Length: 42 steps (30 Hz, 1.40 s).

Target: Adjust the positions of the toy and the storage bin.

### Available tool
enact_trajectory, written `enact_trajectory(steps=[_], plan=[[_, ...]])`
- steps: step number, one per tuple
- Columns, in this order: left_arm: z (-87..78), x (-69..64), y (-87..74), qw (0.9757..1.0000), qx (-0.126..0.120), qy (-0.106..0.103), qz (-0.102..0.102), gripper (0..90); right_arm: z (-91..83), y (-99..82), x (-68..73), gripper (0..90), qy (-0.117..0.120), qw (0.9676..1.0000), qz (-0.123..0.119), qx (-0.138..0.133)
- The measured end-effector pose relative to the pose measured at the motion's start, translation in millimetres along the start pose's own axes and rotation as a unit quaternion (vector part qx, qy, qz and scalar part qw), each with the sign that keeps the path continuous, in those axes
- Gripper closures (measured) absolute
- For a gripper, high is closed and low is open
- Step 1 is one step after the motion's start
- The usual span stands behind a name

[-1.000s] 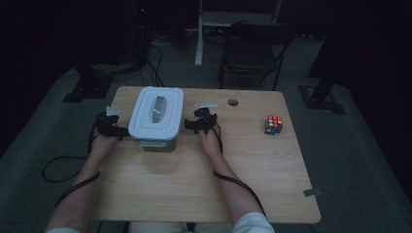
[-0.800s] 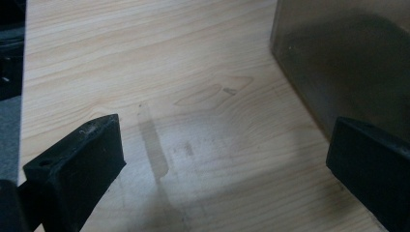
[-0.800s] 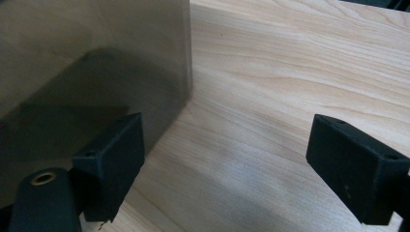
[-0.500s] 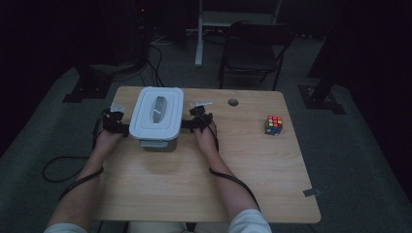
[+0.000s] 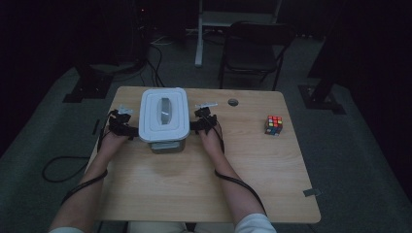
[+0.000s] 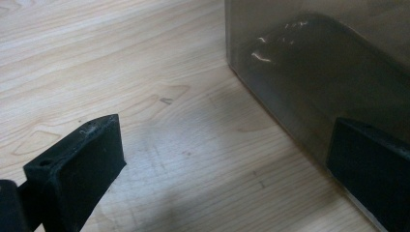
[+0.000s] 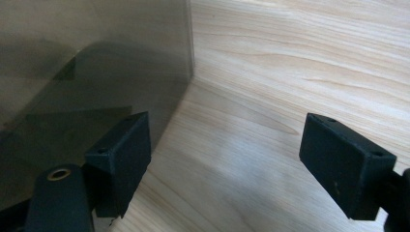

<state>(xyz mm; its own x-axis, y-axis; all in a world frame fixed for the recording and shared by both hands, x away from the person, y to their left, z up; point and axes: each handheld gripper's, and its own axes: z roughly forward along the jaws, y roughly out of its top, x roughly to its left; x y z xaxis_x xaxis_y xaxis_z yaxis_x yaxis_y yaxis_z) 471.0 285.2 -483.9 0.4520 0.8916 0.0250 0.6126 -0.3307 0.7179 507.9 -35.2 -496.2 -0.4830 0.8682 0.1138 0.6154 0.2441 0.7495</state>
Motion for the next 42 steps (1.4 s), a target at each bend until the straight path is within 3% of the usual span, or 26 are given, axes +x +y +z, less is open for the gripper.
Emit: enact_trajectory(steps=[10,18,30,35,38,40,42], plan=[[4.8,-16.8,5.6,0.9999,-0.002,-0.009,0.005,0.7,-13.9,-10.0,-12.0,19.4,0.003,1.0,-0.005,0.005],[8.2,-37.1,12.5,0.9995,0.004,-0.022,0.024,0.8,-29.5,-22.0,-25.3,20.0,0.001,1.0,-0.002,0.003],[12.3,-69.5,17.7,0.998,0.003,-0.043,0.046,0.8,-56.6,-49.0,-45.7,20.0,-0.006,0.9996,0.026,-0.011],[7.5,-83.6,17.7,0.9975,0.003,-0.043,0.056,0.8,-70.1,-60.4,-48.4,20.6,-0.009,0.9998,0.015,-0.008],[5.5,-87.6,16.2,0.9968,0.004,-0.056,0.056,0.7,-75.6,-64.7,-49.9,20.5,-0.007,0.9999,0.009,-0.007],[4.4,-93.4,12.7,0.9956,0.006,-0.064,0.069,0.7,-84.1,-72.3,-54.0,19.4,0.001,0.9999,0.011,-0.01],[8.2,-93.1,7.5,0.995,0.005,-0.076,0.064,0.7,-87.6,-78.3,-56.4,15.6,0.005,0.9999,0.007,-0.01]])
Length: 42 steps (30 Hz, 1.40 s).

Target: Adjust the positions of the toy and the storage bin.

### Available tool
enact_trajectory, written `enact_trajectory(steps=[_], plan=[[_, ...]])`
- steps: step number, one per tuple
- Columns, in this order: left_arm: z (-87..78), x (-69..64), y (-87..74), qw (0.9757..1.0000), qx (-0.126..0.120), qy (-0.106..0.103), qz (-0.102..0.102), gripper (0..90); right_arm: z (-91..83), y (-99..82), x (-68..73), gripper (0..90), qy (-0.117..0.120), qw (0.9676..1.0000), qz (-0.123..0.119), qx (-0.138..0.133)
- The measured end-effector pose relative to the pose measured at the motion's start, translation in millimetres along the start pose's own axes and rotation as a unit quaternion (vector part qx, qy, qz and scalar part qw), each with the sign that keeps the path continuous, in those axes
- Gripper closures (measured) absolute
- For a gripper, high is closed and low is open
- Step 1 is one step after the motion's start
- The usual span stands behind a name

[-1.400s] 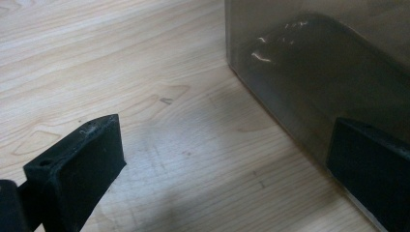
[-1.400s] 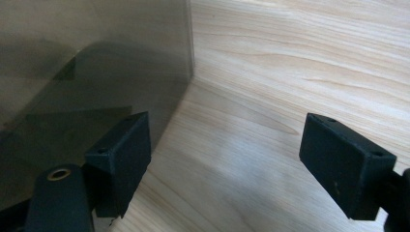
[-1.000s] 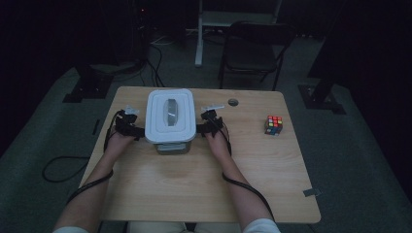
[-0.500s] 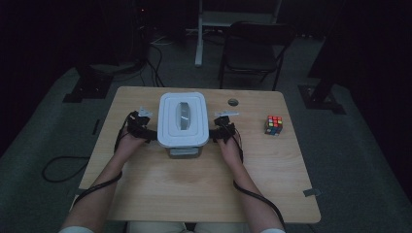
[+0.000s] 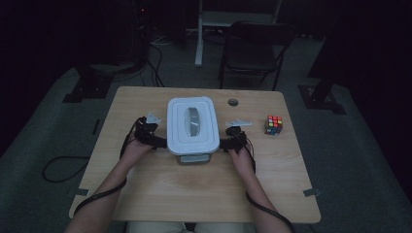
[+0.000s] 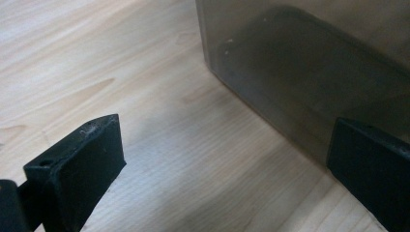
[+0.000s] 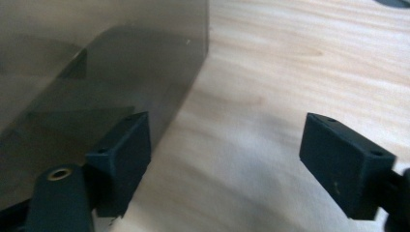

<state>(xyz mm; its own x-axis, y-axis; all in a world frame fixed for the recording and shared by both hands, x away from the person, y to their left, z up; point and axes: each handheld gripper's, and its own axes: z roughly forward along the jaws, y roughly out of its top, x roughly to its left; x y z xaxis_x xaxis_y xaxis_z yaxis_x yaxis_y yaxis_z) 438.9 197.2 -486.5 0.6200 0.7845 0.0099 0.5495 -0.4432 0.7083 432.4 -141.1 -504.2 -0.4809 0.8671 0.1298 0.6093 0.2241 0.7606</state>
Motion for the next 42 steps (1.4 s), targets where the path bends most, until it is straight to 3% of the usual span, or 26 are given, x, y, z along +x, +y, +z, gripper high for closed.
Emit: enact_trajectory(steps=[3,8,13,16,18,21,23,25,27,33,35,38,42], plan=[[5.7,3.3,-7.7,0.9999,0.007,-0.005,-0.006,0.7,-0.8,-11.6,-4.0,14.1,0.007,1.0,-0.003,0.004],[15.6,12.9,-13.9,0.9997,0.013,0.005,-0.02,0.7,2.7,-19.4,-17.1,14.1,-0.011,0.9999,0.011,0.005],[22.0,22.3,-9.9,0.9991,0.008,0.013,-0.039,0.7,13.0,-6.0,-32.5,14.1,-0.035,0.9991,0.025,0.002],[23.7,27.1,-4.9,0.9982,0.013,0.019,-0.055,0.7,19.8,3.3,-38.7,14.1,-0.034,0.9983,0.047,-0.006],[23.4,28.8,-3.1,0.9979,0.009,0.024,-0.06,0.7,21.9,5.2,-38.9,14.1,-0.037,0.9981,0.048,-0.011],[22.4,32.0,6.4,0.9977,-0.003,0.023,-0.064,0.7,28.7,14.3,-37.2,14.1,-0.019,0.9976,0.064,-0.021],[23.2,30.5,11.2,0.9979,-0.001,0.018,-0.062,0.7,30.5,21.1,-34.9,14.1,-0.008,0.9979,0.062,-0.017],[23.3,28.5,15.0,0.9973,-0.002,-0.004,-0.073,0.7,30.1,27.2,-31.1,14.1,0.008,0.9983,0.055,-0.015],[22.4,24.0,17.0,0.9968,-0.005,0.003,-0.079,0.8,28.4,28.5,-27.1,16.1,0.022,0.9984,0.049,-0.02],[19.3,13.3,17.6,0.9977,0.006,0.003,-0.068,0.8,20.2,21.8,-22.4,19.2,0.015,0.9981,0.055,-0.025],[16.0,7.5,17.8,0.998,0.012,0.005,-0.062,2.6,15.2,18.5,-19.4,20.2,0.005,0.9986,0.043,-0.03],[11.7,-0.7,16.7,0.9988,0.013,0.014,-0.045,2.7,9.8,13.4,-17.3,20.4,0.007,0.9987,0.039,-0.031],[7.3,-8.4,13.3,0.9989,0.019,0.006,-0.042,2.7,2.1,8.3,-15.8,20.4,0.011,0.9992,0.027,-0.027]])
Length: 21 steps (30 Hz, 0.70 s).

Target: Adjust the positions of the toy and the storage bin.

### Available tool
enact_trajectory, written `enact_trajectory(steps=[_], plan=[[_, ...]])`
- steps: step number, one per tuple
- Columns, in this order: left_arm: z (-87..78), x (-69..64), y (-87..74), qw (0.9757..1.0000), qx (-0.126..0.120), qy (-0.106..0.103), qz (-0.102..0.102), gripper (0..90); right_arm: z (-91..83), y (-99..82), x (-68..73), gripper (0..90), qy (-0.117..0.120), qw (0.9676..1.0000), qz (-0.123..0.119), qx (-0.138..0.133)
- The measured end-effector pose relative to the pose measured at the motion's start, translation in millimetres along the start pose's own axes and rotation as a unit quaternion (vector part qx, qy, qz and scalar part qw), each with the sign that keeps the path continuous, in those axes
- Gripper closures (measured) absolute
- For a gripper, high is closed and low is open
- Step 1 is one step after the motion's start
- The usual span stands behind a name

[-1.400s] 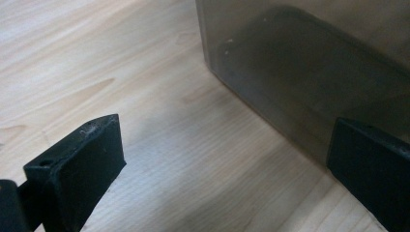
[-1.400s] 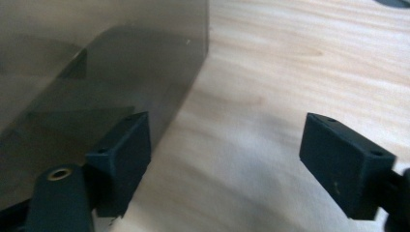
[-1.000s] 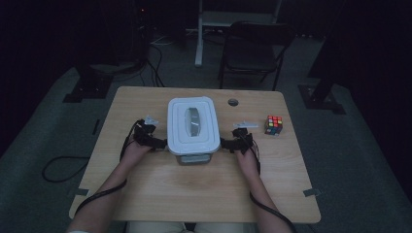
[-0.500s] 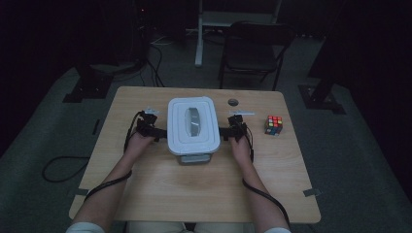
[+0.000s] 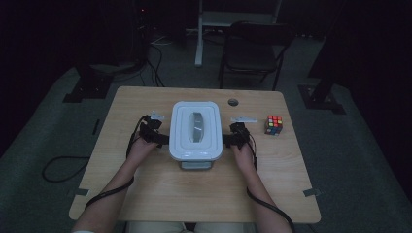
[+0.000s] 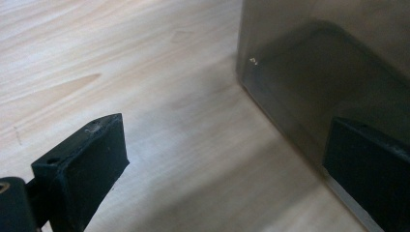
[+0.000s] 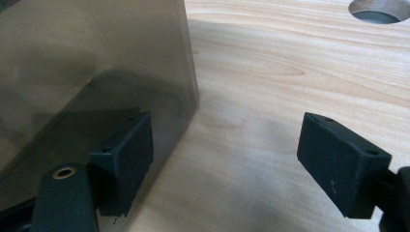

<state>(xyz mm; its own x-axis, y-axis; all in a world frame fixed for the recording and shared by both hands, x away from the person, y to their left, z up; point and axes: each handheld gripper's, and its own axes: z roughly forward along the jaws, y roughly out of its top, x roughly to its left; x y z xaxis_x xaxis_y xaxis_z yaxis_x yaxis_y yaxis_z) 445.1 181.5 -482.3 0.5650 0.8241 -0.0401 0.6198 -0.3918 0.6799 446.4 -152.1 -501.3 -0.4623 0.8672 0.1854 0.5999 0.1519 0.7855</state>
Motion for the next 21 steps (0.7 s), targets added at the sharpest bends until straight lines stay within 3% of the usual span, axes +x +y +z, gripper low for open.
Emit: enact_trajectory(steps=[8,11,14,21], plan=[[-8.8,-14.4,-9.1,0.9998,0.005,-0.011,0.016,2.7,-15.6,-12.8,1.9,20.5,0.014,0.9999,0.0,0.005],[-14.1,-24.0,-12.5,0.9993,0.007,-0.007,0.037,2.7,-24.8,-19.6,3.9,20.5,0.016,0.9998,-0.007,0.007],[-16.8,-29.6,-14.8,0.9989,0.007,-0.009,0.045,2.7,-30.3,-23.6,4.2,20.5,0.02,0.9998,-0.005,0.008],[-21.6,-40.0,-24.5,0.9987,0.003,-0.027,0.042,2.7,-45.9,-37.0,6.0,20.5,0.026,0.9996,-0.004,0.004]])
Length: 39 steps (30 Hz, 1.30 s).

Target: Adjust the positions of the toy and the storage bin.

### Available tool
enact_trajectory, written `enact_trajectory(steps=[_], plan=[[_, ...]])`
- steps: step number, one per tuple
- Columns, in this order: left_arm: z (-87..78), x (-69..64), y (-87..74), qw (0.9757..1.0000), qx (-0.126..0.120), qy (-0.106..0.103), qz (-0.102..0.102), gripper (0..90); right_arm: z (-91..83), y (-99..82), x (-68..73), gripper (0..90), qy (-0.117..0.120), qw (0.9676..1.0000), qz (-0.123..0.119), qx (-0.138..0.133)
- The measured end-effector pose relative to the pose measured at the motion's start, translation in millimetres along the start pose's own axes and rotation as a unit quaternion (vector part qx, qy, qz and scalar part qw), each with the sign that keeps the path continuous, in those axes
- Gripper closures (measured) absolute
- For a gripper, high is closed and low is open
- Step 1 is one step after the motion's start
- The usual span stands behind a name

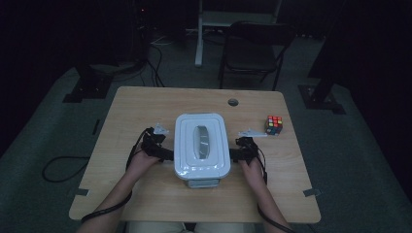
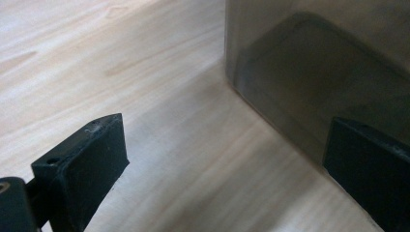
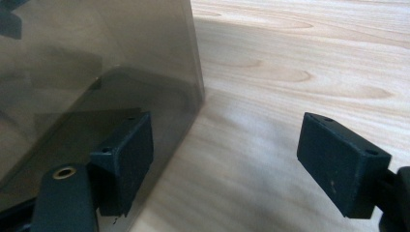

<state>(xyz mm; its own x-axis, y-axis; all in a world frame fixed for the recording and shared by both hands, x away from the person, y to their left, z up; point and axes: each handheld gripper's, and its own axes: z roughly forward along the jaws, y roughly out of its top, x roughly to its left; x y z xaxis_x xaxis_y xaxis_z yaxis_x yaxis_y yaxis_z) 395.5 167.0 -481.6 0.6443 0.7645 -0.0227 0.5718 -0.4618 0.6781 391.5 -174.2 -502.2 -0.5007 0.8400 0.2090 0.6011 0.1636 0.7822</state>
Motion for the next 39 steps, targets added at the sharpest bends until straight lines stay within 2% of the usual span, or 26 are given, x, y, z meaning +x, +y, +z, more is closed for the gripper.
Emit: enact_trajectory(steps=[5,10,13,17,24,28,29,31,33,35,36,38,39], plan=[[-5.5,-11.5,-5.8,1.0,-0.001,-0.004,0.008,2.7,-11.6,-9.7,4.4,20.5,-0.001,1.0,-0.009,-0.003],[-8.2,-17.2,-10.3,0.9999,-0.006,-0.012,0.009,2.7,-19.1,-14.6,6.8,20.5,-0.001,0.9999,-0.013,0.0],[-9.2,-20.7,-15.5,0.9996,-0.017,-0.022,-0.001,2.7,-25.9,-18.8,8.3,20.5,0.0,0.9999,-0.014,-0.004],[-9.4,-22.8,-20.3,0.9992,-0.026,-0.029,-0.009,2.7,-29.9,-23.2,8.6,20.6,0.005,0.9999,-0.001,-0.009],[-14.7,-29.6,-23.5,0.9994,-0.02,-0.029,0.0,2.7,-38.0,-28.7,15.4,21.0,0.001,1.0,-0.008,-0.005],[-16.5,-35.0,-26.0,0.9991,-0.018,-0.039,-0.002,2.7,-43.5,-32.7,17.8,21.0,-0.003,0.9999,-0.009,-0.005],[-17.6,-39.9,-27.4,0.9989,-0.016,-0.044,0.002,2.7,-51.5,-39.1,19.8,21.0,-0.008,0.9999,-0.004,-0.005],[-17.9,-42.8,-28.6,0.9987,-0.017,-0.048,0.004,2.7,-56.7,-44.0,20.5,20.8,-0.009,0.9999,-0.005,-0.006],[-17.9,-43.0,-29.3,0.9985,-0.017,-0.051,0.005,2.7,-59.0,-46.8,20.2,20.1,-0.009,0.9999,-0.003,-0.006],[-16.2,-41.1,-32.7,0.9976,-0.019,-0.066,0.0,2.6,-63.0,-55.3,18.4,12.7,-0.006,0.9999,-0.011,0.006],[-15.2,-40.1,-34.5,0.9973,-0.018,-0.072,0.001,2.5,-63.1,-58.1,17.3,13.0,-0.007,0.9997,-0.017,0.013],[-13.0,-38.5,-38.4,0.9982,-0.01,-0.058,0.008,2.5,-64.0,-63.5,12.8,12.9,-0.014,0.9996,-0.017,0.018],[-13.0,-38.5,-38.4,0.9982,-0.01,-0.058,0.008,2.5,-64.0,-63.5,12.8,12.9,-0.014,0.9996,-0.017,0.018]])
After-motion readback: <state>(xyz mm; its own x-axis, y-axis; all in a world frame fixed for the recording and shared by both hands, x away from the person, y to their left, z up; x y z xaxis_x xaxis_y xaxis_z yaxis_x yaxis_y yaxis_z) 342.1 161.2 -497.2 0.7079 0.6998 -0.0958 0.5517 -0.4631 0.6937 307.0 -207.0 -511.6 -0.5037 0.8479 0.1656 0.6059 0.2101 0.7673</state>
